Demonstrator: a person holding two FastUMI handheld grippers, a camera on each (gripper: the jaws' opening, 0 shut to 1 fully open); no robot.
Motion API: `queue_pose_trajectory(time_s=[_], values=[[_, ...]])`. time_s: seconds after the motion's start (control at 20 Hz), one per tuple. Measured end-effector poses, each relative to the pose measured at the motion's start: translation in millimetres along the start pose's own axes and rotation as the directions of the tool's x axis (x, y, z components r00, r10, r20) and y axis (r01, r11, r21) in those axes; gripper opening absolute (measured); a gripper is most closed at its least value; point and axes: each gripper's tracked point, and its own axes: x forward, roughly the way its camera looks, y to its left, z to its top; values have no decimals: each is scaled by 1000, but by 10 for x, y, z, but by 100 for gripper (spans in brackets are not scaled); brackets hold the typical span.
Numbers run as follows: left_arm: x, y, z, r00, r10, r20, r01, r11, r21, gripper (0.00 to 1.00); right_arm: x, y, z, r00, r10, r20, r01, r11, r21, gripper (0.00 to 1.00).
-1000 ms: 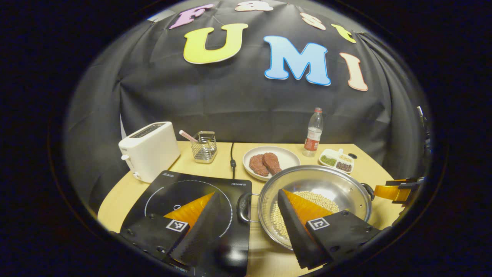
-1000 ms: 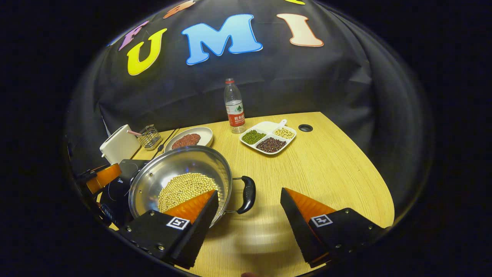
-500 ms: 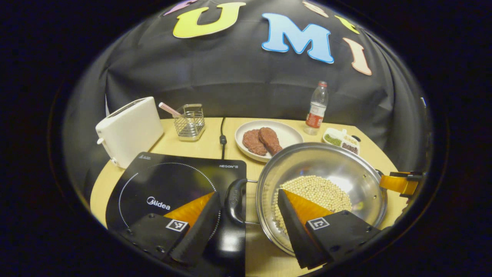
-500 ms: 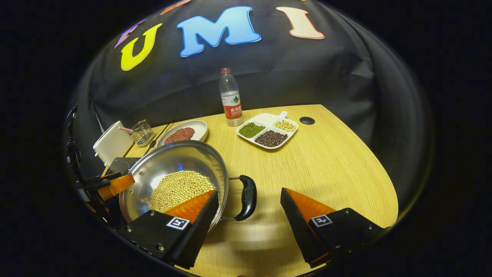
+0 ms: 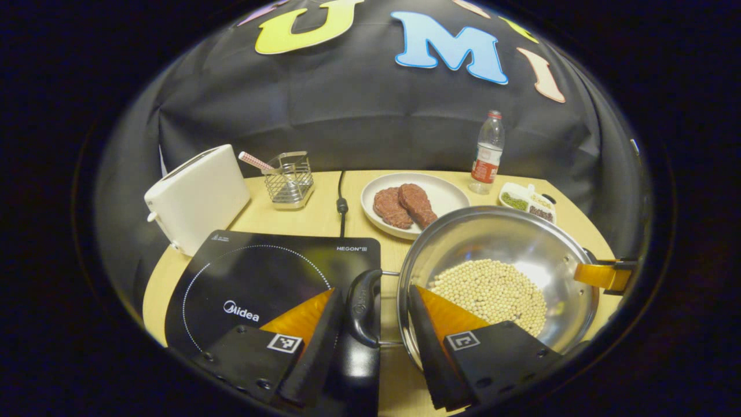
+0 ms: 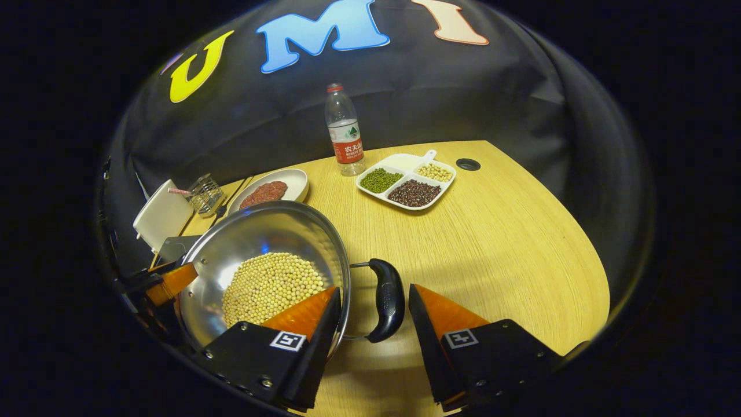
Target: First push the handle of the pot to place it horizontally, then grasp the pot with both hands and set it on the induction cooktop.
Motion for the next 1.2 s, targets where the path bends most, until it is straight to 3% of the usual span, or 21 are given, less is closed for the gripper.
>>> queue_pose_trajectory(time_s=[0.05,0.1,0.15,0.2,0.25,0.3,0.4,0.45,0.75,0.8,0.9,0.95,1.0,1.1,1.2], values=[[-51,-1,20,1000,3,-3,-3,1000,0,75,9,18,-15,1000,2,-11,-2,1000,-4,72],[1,-5,-5,1000,4,-2,-4,1000,2,64,-10,37,-8,1000,-1,-11,1,1000,8,72],[-1,0,-15,1000,6,-4,-6,1000,0,65,0,54,4,1000,-4,-16,4,1000,12,61],[3,-3,-11,1000,8,-6,-8,1000,0,68,22,29,-7,1000,-9,-14,9,1000,16,60],[2,1,-6,1000,10,-5,-10,1000,0,63,25,38,3,1000,-13,-20,13,1000,18,57],[-6,-8,-16,1000,11,-10,-11,1000,2,64,39,31,19,1000,-13,-23,13,1000,14,48],[-12,-17,-14,1000,7,-8,-7,1000,-2,62,11,42,7,1000,-7,-28,7,1000,-4,48],[-37,-14,12,1000,4,2,-4,1000,-9,62,10,69,2,1000,-12,-25,12,1000,-5,41],[-51,-42,-13,1000,14,9,-14,1000,-28,54,25,28,94,1000,-10,-22,9,998,-58,41],[-55,-47,-11,1000,16,10,-16,999,-39,58,16,18,101,1000,-7,-23,6,998,-67,41],[-104,-72,19,999,24,24,-23,999,-49,54,6,13,141,1000,0,-12,-1,997,-74,41],[-130,-81,54,999,26,30,-24,999,-48,61,-4,13,174,1000,4,-10,-4,997,-76,41],[-162,-84,95,999,30,43,-28,999,-44,54,-22,22,181,1000,8,-12,-9,997,-73,41],[-205,-64,162,998,24,52,-23,999,-33,60,-93,44,231,1000,5,-4,-6,998,-70,41],[-248,-18,201,998,18,55,-16,999,-38,59,-159,100,265,1000,-1,5,1,997,-77,41]])
